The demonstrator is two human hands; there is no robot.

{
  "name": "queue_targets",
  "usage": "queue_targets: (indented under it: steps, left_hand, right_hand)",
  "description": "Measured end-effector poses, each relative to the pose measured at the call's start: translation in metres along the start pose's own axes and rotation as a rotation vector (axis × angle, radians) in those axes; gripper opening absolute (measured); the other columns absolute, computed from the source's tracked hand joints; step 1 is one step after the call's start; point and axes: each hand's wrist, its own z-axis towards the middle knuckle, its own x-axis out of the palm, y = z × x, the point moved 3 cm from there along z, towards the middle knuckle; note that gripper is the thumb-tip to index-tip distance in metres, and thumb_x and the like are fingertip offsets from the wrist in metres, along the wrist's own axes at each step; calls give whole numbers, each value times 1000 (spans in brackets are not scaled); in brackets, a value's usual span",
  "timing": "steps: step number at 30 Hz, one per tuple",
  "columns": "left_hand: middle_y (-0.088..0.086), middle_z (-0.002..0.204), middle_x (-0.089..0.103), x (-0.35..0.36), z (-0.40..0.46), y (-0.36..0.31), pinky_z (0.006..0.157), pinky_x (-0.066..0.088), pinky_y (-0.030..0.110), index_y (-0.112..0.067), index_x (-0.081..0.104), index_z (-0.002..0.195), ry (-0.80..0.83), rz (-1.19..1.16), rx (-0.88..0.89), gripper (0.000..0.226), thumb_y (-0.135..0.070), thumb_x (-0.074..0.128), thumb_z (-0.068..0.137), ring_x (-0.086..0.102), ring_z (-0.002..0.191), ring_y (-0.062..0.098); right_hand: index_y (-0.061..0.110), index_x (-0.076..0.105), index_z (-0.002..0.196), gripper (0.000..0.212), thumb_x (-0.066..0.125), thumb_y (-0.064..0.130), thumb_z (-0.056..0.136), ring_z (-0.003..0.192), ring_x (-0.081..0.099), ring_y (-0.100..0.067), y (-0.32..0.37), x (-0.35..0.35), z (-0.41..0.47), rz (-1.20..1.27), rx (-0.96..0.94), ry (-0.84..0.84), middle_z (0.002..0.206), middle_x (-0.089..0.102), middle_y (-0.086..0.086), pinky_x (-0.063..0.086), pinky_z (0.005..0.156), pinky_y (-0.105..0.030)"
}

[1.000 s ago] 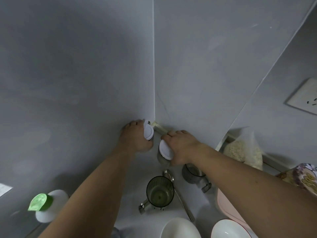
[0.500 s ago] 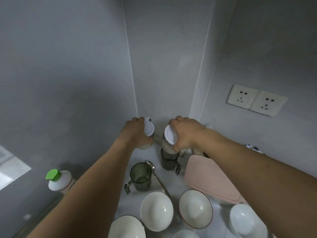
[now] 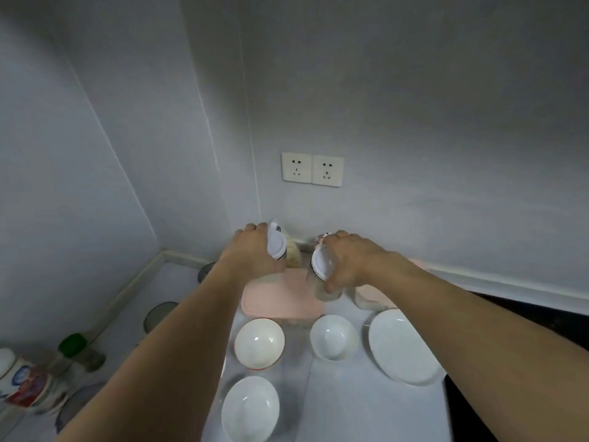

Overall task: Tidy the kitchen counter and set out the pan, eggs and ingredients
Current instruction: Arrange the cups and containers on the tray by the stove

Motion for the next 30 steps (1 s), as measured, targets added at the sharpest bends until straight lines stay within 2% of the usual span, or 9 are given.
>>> queue_targets:
  steps: [3,6,13,17,22,26,30]
  left_hand:
    - [11,124,50,14,-14,-64,92,38,33,-12,39,137,26,5,97,79,-44,72,72,49,113,30]
    - [10,120,50,26,-33,-121,88,40,32,-13,43,131,49,2,159,75,-43,72,69,49,112,29]
    - [6,114,50,60,-109,-273,80,40,31,-19,46,125,85,-9,365,69,-43,72,66,50,109,28]
    - [2,105,48,86,-165,-360,76,40,31,-19,49,118,106,-27,509,63,-42,71,64,50,102,26]
    - [0,103,48,106,-216,-453,79,45,33,-20,49,121,174,-35,652,70,-44,71,59,49,98,23]
    - [-2,104,48,121,-248,-528,79,47,35,-23,48,119,227,-24,763,71,-49,64,55,49,97,22]
    - [-1,107,50,144,-258,-584,84,49,38,-23,47,123,250,14,842,74,-47,69,56,50,100,22]
  right_hand:
    - [17,42,126,72,75,40,66,112,48,-23,-49,1,-54,28,85,-19,119,46,-2,40,77,-28]
    - [17,45,117,63,74,36,65,107,49,-23,-92,5,-107,56,173,-24,111,45,-1,39,72,-29]
    - [16,43,124,71,75,36,63,105,49,-22,-184,15,-258,97,360,-94,113,46,-1,46,77,-32]
    - [17,45,117,66,75,40,63,100,48,-21,-234,27,-353,106,459,-104,105,43,1,46,77,-33]
    - [16,44,119,66,73,42,66,104,47,-23,-287,36,-452,105,589,-109,108,42,0,42,73,-32]
    - [17,39,131,78,72,44,66,115,45,-24,-336,40,-519,151,696,-137,123,44,-2,46,85,-34]
    - [17,39,129,76,72,44,67,112,47,-23,-377,45,-557,167,763,-145,125,44,-2,42,77,-31]
